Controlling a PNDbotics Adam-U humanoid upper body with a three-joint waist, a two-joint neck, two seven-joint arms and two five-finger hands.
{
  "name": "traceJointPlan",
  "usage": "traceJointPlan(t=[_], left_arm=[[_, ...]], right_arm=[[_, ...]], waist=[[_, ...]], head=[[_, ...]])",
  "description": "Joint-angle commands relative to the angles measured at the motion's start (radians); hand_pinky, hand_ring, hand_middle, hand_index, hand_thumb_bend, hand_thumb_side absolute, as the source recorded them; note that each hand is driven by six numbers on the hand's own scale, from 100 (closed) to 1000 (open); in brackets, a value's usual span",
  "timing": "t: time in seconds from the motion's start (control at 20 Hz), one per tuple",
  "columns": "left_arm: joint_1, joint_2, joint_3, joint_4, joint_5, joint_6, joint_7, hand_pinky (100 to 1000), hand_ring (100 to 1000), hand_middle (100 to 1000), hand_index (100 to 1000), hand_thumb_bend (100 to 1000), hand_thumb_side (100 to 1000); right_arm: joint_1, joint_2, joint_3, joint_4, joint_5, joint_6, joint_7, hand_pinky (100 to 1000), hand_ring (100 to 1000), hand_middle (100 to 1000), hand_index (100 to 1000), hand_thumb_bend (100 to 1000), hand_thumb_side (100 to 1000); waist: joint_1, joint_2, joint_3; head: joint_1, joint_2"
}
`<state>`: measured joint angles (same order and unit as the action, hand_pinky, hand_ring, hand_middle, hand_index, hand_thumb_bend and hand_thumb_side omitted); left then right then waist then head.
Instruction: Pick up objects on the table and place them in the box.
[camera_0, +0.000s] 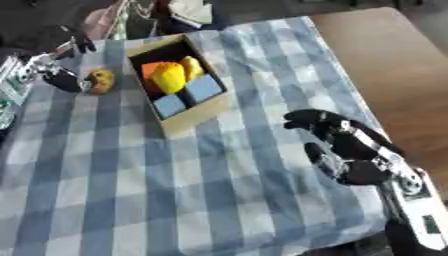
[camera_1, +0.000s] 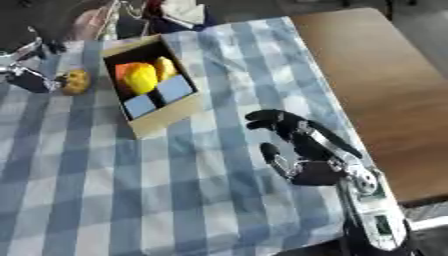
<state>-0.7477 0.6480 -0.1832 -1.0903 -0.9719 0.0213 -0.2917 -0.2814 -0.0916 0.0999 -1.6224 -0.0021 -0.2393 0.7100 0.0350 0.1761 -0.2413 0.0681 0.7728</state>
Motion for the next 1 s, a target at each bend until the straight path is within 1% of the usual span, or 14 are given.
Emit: traceJointPlan(t=[0.05, 0.25, 0.65, 0.85, 1.0], left_arm=[[-0.025, 0.01, 0.023, 0.033, -0.035, 0.011, 0.041, 685, 643, 669, 799, 376, 171], [-0.028, 0.002, 0.032, 0.071, -0.058, 0.029, 0.078, 685, 643, 670, 799, 370, 173], [-0.043, -0.038, 0.047, 0.158, -0.078, 0.053, 0.158, 675, 630, 667, 802, 363, 170], [-0.042, -0.051, 0.044, 0.179, -0.081, 0.051, 0.175, 675, 630, 675, 804, 361, 172], [-0.04, -0.059, 0.041, 0.19, -0.085, 0.049, 0.173, 668, 626, 669, 799, 358, 175]], right_arm=[[-0.012, -0.006, 0.001, -0.011, -0.004, -0.002, 0.002, 1000, 871, 861, 891, 100, 314], [-0.016, -0.007, 0.0, -0.012, -0.004, -0.002, 0.001, 1000, 870, 861, 891, 100, 309], [-0.022, -0.009, 0.004, -0.012, -0.005, -0.001, 0.004, 1000, 871, 861, 891, 100, 299], [-0.025, -0.009, 0.004, -0.011, -0.006, -0.002, 0.005, 1000, 871, 862, 891, 100, 294], [-0.027, -0.01, 0.006, -0.01, -0.007, -0.003, 0.006, 1000, 871, 862, 891, 100, 294]], waist=[[-0.011, -0.012, -0.004], [-0.011, -0.003, -0.015], [-0.011, 0.012, -0.026], [-0.013, 0.018, -0.032], [-0.013, 0.021, -0.034]], head=[[0.0, -0.003], [0.002, -0.003], [0.013, -0.003], [0.041, -0.003], [0.071, -0.003]])
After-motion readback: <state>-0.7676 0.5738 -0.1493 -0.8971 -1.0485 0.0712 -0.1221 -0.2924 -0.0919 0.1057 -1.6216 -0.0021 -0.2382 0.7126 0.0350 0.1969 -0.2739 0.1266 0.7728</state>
